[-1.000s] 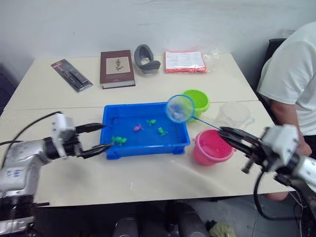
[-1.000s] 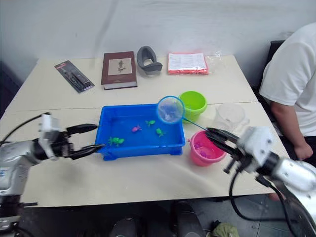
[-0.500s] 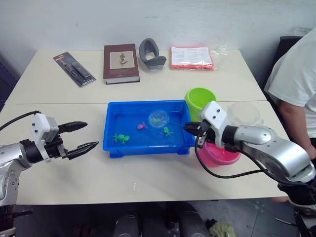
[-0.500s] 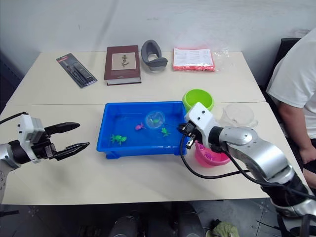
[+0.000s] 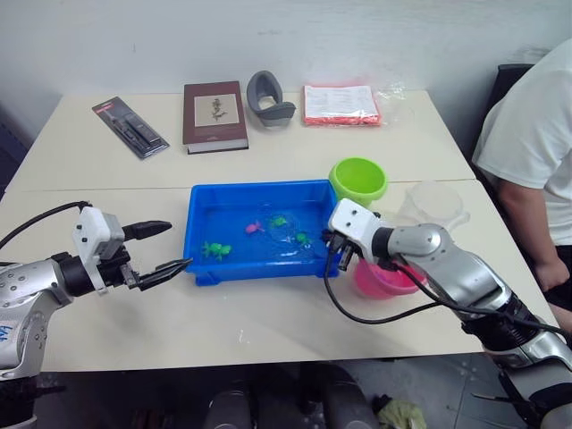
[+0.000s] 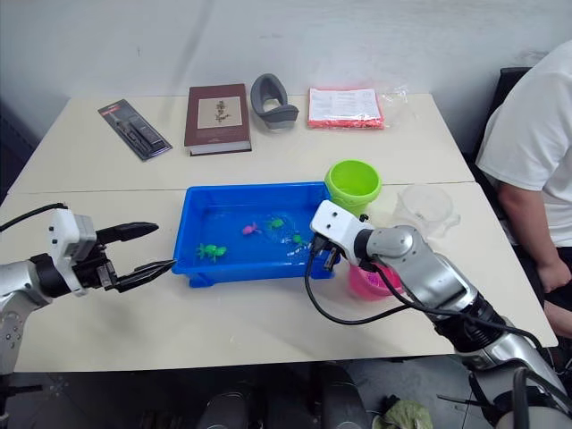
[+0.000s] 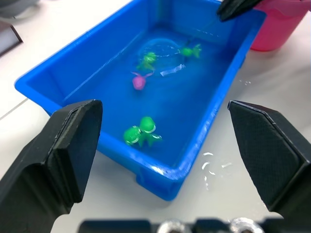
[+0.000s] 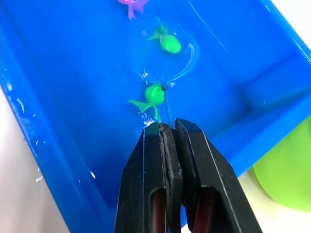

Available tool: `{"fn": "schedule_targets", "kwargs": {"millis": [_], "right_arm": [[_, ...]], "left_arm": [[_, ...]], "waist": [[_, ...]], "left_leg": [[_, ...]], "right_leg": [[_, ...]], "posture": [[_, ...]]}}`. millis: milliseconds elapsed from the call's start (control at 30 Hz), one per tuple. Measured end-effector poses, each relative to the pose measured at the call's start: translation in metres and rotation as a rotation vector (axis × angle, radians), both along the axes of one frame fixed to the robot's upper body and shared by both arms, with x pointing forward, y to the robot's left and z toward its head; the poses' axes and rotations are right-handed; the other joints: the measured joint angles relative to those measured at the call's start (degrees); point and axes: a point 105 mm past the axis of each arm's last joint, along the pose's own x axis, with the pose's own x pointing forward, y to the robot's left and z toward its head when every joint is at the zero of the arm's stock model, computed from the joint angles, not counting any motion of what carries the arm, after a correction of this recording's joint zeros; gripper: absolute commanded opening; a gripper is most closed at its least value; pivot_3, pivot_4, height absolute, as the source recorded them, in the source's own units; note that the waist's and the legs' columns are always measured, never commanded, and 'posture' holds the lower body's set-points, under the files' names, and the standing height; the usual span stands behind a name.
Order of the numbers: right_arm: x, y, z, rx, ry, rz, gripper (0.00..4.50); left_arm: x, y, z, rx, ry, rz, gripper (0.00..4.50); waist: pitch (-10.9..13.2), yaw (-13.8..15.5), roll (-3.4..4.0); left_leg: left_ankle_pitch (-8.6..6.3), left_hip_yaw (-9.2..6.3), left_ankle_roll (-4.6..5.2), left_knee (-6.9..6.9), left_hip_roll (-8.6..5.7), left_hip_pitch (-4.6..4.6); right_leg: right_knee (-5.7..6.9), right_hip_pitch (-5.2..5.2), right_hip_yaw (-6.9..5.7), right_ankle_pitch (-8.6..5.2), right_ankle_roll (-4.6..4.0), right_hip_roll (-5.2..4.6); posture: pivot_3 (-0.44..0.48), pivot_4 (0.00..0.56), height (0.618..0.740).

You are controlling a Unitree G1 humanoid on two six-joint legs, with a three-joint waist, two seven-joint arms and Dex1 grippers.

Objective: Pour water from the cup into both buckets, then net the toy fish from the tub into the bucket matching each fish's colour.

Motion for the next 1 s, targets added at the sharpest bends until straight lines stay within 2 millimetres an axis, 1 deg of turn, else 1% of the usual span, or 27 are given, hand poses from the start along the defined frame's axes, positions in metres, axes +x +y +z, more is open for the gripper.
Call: {"fn": "schedule_targets", "kwargs": {"millis": [133,267,400,567,667,733,867,1000], "right_arm": [[0.005,0.009,0.010,-0.026,-0.024,0.021,0.00],[0.007,0.019,0.005,-0.089,-0.018,0.065,0.00],[0.005,0.035,-0.003,-0.107,0.015,0.111,0.00],[0.009,0.054,0.003,-0.089,0.018,0.139,0.00],[0.006,0.063,0.000,-0.063,0.056,0.148,0.00],[0.005,0.065,-0.003,-0.058,0.076,0.146,0.00],[0.007,0.062,-0.003,-0.076,0.075,0.130,0.00],[0.012,0.064,0.009,-0.093,0.042,0.113,0.00]], "left_arm": [[0.000,0.001,-0.001,0.001,0.003,0.003,4.44],[-0.002,0.003,-0.003,0.008,0.013,0.010,4.44],[-0.006,0.007,-0.011,0.015,0.050,0.016,4.44],[-0.007,0.016,-0.019,0.013,0.076,0.053,4.44],[-0.009,0.019,-0.019,0.012,0.071,0.063,4.44],[-0.011,0.023,-0.021,0.011,0.067,0.073,4.44],[-0.015,0.033,-0.028,0.003,0.081,0.105,4.44],[-0.015,0.041,-0.024,0.002,0.052,0.129,4.44]], "waist": [[0.0,-0.7,0.00],[0.0,-0.9,0.00],[0.0,-0.8,0.00],[0.0,-0.9,0.00],[0.0,-0.9,0.00],[0.0,-0.9,0.00],[0.0,-0.9,0.00],[0.0,-1.0,0.01]], "left_leg": [[0.00,-0.01,-0.01,0.00,0.03,-0.01],[0.00,0.01,-0.01,0.00,0.03,0.01],[0.01,0.01,-0.01,0.00,0.02,0.00],[0.01,0.00,-0.01,0.00,0.03,-0.01],[0.01,-0.01,-0.01,0.00,0.03,-0.03],[0.00,-0.01,0.00,0.00,0.01,-0.03],[0.00,-0.01,0.00,0.00,0.01,-0.02],[0.01,-0.01,-0.02,0.00,0.02,-0.01]], "right_leg": [[0.00,-0.01,-0.02,0.00,-0.01,0.02],[0.02,-0.01,-0.01,-0.01,-0.01,0.02],[0.03,-0.03,-0.02,-0.01,-0.01,0.01],[0.07,-0.03,-0.03,-0.01,-0.02,0.01],[0.08,-0.03,-0.04,-0.01,-0.03,-0.01],[0.07,-0.03,-0.04,-0.01,-0.03,-0.03],[0.06,-0.03,-0.05,-0.01,-0.03,-0.04],[0.08,-0.04,-0.05,-0.01,-0.04,-0.03]], "posture": [[0.000,0.150,0.740],[0.000,0.150,0.740],[0.000,0.150,0.740],[0.000,0.150,0.740],[0.000,0.150,0.740],[0.000,0.150,0.740],[0.000,0.150,0.740],[0.000,0.150,0.740]]}}
